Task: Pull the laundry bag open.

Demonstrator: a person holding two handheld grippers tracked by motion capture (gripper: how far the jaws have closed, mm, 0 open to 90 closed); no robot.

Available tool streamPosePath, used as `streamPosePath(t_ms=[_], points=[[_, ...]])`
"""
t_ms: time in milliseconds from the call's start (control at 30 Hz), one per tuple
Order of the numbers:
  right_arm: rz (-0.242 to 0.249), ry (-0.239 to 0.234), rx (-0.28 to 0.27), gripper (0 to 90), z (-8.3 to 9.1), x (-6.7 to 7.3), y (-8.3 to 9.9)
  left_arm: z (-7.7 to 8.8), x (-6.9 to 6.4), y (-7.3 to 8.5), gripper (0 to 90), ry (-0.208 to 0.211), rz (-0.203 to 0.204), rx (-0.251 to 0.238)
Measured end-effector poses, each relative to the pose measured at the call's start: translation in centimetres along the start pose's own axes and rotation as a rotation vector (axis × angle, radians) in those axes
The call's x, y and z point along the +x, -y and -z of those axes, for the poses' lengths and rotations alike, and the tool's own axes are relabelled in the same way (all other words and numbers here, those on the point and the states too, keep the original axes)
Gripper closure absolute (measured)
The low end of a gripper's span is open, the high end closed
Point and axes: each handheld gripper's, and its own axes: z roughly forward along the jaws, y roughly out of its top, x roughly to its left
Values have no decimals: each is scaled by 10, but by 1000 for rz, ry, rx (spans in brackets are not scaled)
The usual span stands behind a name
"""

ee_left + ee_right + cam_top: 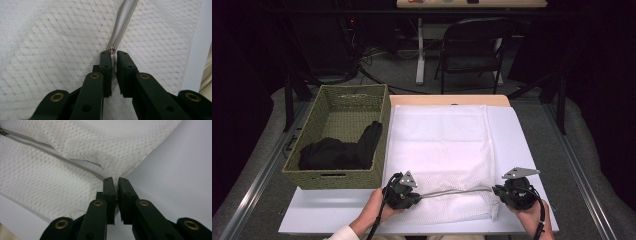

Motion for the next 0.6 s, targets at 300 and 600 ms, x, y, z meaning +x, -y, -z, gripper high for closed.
streamPosePath(t_ms=[300,600], points=[[-4,16,8,849,0,-1,2,2,-2,0,863,-48,-10,3],[-23,42,26,857,-2,-4,2,8,-1,6,865,-50,27,2]])
